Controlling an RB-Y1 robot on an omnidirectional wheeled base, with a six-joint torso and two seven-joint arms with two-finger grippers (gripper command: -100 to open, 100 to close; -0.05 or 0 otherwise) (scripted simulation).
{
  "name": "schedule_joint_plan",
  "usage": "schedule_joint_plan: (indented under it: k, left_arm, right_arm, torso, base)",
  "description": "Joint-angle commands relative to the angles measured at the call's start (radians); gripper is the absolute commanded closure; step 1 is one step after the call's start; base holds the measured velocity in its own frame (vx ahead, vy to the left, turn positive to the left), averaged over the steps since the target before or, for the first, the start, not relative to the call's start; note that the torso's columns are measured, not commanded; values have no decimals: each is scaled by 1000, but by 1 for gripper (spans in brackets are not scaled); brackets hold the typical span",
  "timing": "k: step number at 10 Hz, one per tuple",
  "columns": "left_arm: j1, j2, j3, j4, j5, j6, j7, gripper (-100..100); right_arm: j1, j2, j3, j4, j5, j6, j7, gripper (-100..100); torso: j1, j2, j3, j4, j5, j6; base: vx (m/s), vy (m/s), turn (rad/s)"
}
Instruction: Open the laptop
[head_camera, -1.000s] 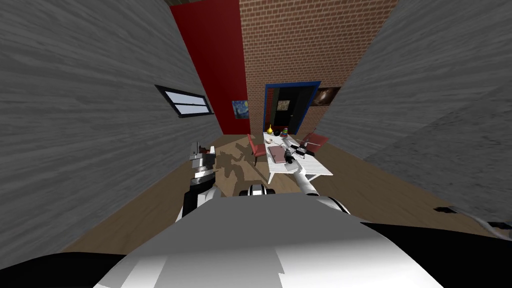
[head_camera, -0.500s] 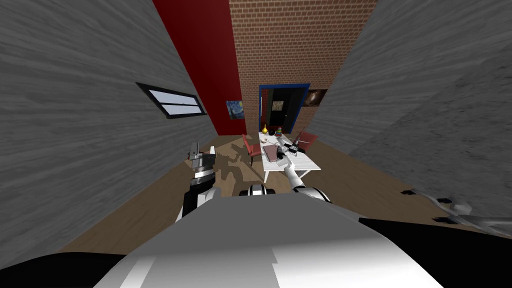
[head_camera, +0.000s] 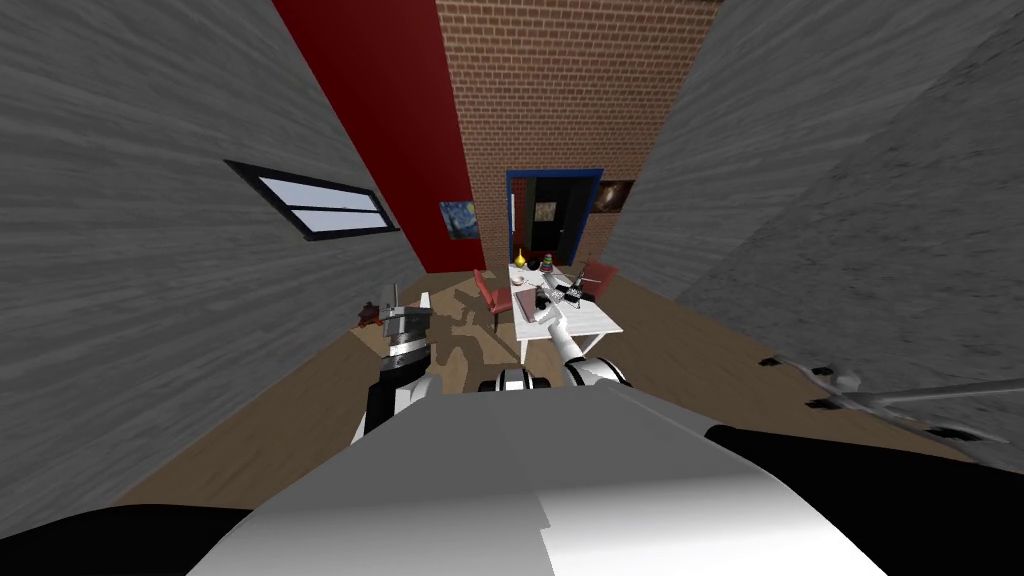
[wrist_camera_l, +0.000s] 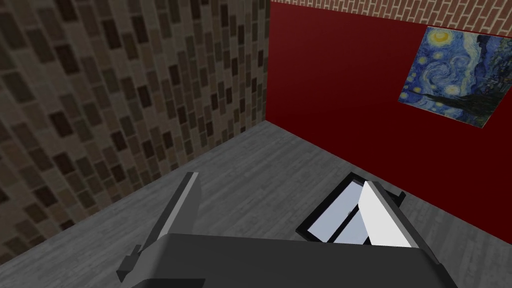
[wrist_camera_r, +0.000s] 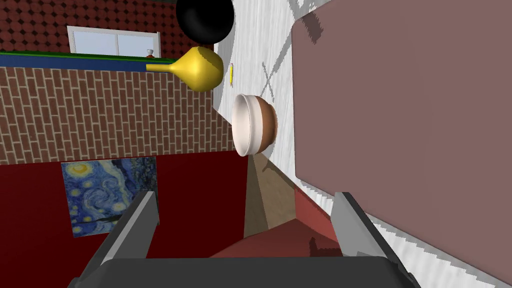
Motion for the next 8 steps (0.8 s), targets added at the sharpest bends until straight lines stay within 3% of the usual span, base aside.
schedule_joint_plan:
  k: [1, 2, 3, 5, 6, 8]
  left_arm:
    - [0, 0, 0, 0, 0, 0, 0, 0]
    - [0, 0, 0, 0, 0, 0, 0, 0]
    - [0, 0, 0, 0, 0, 0, 0, 0]
    - [0, 0, 0, 0, 0, 0, 0, 0]
    - [0, 0, 0, 0, 0, 0, 0, 0]
    - [0, 0, 0, 0, 0, 0, 0, 0]
  right_arm:
    - [-36, 8, 14, -25, -15, 27, 27, -100]
    - [-44, 10, 2, 0, 1, 12, 15, -100]
    - [7, -40, 54, 37, -10, 17, -32, -100]
    - [60, -83, 56, 37, -10, 17, -97, -100]
    - [94, -110, 56, 37, -10, 17, -121, -100]
    - [99, -126, 56, 37, -10, 17, -184, -100]
  torso:
    - [2, -1, 0, 0, 1, 0]
    - [1, -1, 0, 0, 0, 1]
    - [-2, 0, 0, 0, 0, 1]
    - [-3, 5, 3, 1, -1, 0]
    - [-3, 2, 1, 1, -1, 1]
    - [-4, -4, -3, -1, -1, 2]
  base:
    - [-1, 8, 4]
    - [0, 7, -1]
    - [-73, -5, 353]
    - [-99, -2, 543]
    - [-28, -5, 209]
    - [5, -3, -37]
